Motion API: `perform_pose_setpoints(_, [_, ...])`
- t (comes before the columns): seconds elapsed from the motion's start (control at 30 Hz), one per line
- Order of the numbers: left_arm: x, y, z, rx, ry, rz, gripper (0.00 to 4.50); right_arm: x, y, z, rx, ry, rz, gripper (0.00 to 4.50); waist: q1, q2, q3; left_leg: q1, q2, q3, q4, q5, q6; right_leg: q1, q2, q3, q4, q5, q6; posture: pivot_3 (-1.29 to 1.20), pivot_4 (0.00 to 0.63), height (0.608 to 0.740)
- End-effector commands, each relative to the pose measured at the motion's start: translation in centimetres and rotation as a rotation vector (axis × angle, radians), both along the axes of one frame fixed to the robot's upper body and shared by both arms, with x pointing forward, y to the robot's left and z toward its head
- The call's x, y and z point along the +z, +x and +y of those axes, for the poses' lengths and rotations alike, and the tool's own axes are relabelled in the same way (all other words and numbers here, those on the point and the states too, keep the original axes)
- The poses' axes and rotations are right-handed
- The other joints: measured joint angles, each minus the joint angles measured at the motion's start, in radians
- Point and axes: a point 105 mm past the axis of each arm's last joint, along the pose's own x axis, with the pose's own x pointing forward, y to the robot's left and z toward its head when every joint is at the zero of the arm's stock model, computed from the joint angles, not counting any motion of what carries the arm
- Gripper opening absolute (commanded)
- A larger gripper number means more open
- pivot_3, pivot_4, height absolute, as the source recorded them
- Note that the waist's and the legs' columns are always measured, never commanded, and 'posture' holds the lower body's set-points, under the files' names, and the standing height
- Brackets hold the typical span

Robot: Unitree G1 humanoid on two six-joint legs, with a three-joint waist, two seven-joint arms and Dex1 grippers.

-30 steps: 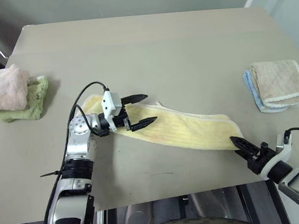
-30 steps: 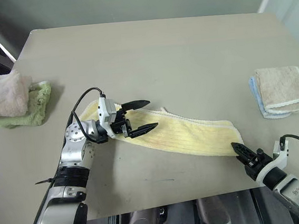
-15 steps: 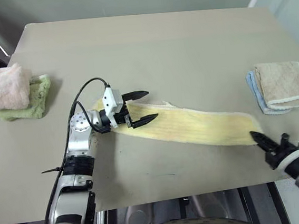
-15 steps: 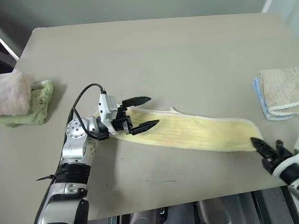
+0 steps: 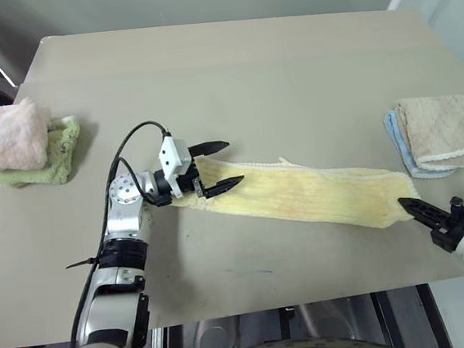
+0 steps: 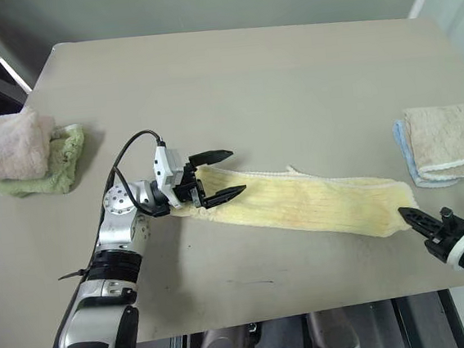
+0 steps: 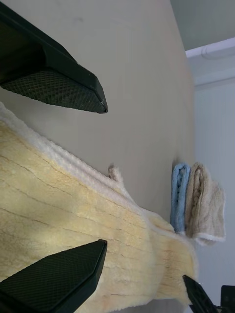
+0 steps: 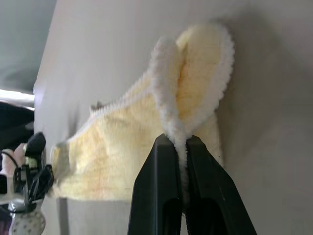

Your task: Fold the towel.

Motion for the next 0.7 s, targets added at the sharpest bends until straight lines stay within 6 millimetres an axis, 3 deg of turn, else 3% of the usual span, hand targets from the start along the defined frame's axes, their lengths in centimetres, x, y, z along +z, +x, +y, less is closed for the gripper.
perform_pose_setpoints(0.03, [1.1,0.0,-0.1,-0.002,-0.003,-0.051,4.5,1.4,0.4,0.1,0.006,-0.02,-0.061,0.07,0.0,0.0,0.0,0.0,0.0,0.0,0.0,0.0,0.0,0.0,0.0,0.0,0.0,0.0,0.0,0.0,0.15,0.703])
perform_pose_setpoints(0.2, [1.2,0.2,0.0,0.004,0.001,-0.052,4.5,3.6,1.4,0.0,0.034,-0.051,-0.149,0.07,-0.001,0.0,0.0,0.0,0.0,0.0,0.0,0.0,0.001,0.0,0.0,0.0,0.0,0.0,0.0,0.0,0.15,0.703])
perform_pose_setpoints(0.33, [1.3,0.4,0.0,0.006,0.003,-0.055,4.5,5.1,2.3,1.6,0.096,-0.068,-0.215,0.07,-0.001,0.001,0.0,0.0,0.0,0.001,0.0,0.001,0.002,0.0,0.0,0.0,0.0,0.0,-0.001,0.0,0.15,0.703])
perform_pose_setpoints(0.47, [1.1,0.5,-0.2,0.005,0.003,-0.056,4.5,6.1,3.0,4.5,0.181,-0.048,-0.283,0.07,-0.002,0.001,0.0,0.0,0.0,0.001,0.0,0.002,0.003,0.0,0.0,0.0,0.0,0.004,-0.002,0.0,0.15,0.703])
perform_pose_setpoints(0.7, [0.7,0.3,-0.3,0.0,0.004,-0.062,4.5,5.0,2.9,10.4,0.324,0.015,-0.259,0.07,-0.001,0.002,0.0,0.0,0.0,0.001,0.0,0.002,0.003,0.0,0.0,-0.001,0.0,0.008,0.003,0.0,0.15,0.703])
